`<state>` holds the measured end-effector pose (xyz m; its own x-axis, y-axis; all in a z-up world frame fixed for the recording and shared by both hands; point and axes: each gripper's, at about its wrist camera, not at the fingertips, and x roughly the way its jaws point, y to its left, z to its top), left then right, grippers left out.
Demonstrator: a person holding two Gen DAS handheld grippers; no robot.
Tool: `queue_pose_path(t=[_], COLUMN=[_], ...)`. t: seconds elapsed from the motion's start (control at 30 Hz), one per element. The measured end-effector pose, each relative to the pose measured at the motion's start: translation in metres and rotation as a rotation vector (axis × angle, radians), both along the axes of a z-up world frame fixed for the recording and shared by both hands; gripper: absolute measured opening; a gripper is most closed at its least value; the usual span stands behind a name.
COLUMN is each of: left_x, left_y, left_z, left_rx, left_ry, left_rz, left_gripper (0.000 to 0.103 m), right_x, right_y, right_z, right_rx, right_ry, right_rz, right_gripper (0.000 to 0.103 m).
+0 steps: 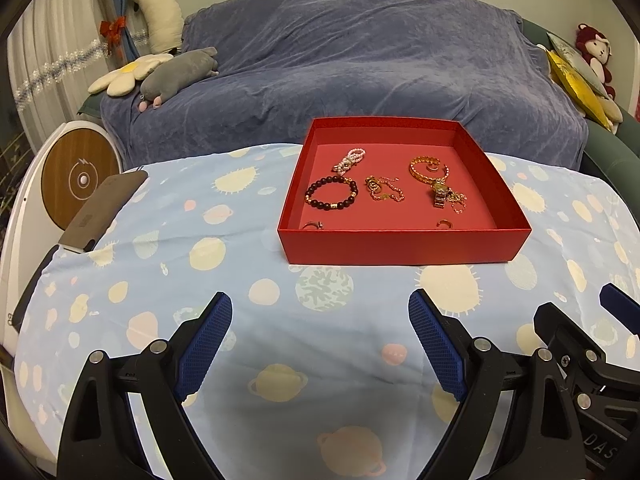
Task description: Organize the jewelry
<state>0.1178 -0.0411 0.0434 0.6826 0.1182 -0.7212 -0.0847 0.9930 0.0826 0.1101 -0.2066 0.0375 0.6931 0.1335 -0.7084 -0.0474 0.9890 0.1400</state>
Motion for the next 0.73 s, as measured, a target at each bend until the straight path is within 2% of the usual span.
queue_pose_path(t=[0.63, 0.73], left_x=[-0.0016, -0.0001], left_y=[0.0031, 0.0043], left_z=[0.0013, 0.0011], left_rx=[0.008, 0.004], left_ry=[-0.005, -0.001], left_rz=[0.021, 0.019], left_gripper=[0.087, 0.087], right_x=[-0.0008, -0.0009], right_y=[0.0017, 0.0012], right_z=[0.0027, 0.003], right_rx=[-0.014, -0.024], right_ry=[-0.01, -0.02], right_rz=[-0.009, -0.029], right_gripper=[0.091, 0.096])
